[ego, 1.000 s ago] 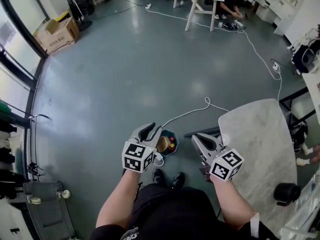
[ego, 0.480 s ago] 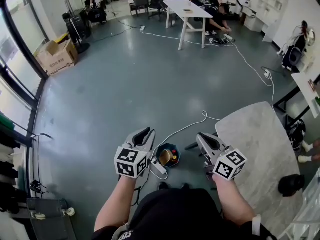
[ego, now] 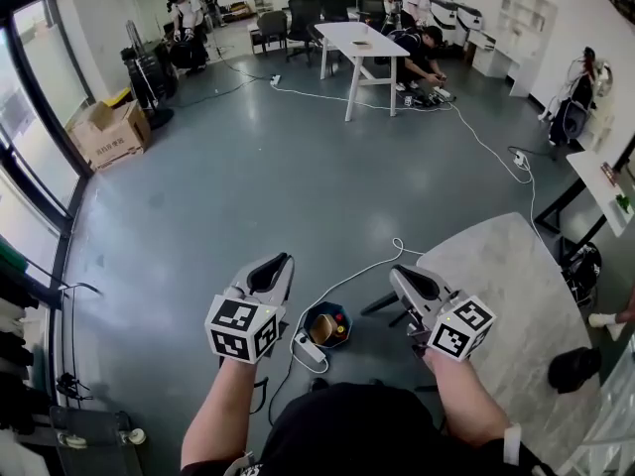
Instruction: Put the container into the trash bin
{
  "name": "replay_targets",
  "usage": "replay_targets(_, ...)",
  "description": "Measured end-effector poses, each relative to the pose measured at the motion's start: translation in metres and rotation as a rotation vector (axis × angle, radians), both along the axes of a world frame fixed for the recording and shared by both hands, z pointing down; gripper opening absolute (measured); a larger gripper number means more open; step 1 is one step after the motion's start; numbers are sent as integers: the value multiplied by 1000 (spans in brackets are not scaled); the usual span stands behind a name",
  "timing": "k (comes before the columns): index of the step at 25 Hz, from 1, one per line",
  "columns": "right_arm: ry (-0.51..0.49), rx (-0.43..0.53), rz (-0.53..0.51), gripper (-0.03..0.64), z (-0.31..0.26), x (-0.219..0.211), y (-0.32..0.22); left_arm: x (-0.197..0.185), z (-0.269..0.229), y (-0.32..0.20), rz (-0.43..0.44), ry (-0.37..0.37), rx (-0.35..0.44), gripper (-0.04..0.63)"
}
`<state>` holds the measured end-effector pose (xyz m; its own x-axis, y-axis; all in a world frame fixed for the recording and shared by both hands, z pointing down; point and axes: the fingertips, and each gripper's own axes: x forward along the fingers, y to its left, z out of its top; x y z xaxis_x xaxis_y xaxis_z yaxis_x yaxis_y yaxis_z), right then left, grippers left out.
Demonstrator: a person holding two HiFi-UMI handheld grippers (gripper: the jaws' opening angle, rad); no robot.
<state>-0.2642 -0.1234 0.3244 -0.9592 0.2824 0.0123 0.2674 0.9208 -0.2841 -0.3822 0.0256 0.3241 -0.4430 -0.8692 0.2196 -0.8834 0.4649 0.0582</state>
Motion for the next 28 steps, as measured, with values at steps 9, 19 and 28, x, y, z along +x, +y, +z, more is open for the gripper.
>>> replay_targets(9,-84,23,-44,-8,-41,18,-36,9,-29,-15,-143,-17,67,9)
replay_targets(19,-127,55,-20,-8,-59,18,-69,-6,-45,-36,-174,-30,98,8)
replay_targets(28,-125,57,-9,-8,-52,10,-68,-9,-32,-42,-153,-5,63,8)
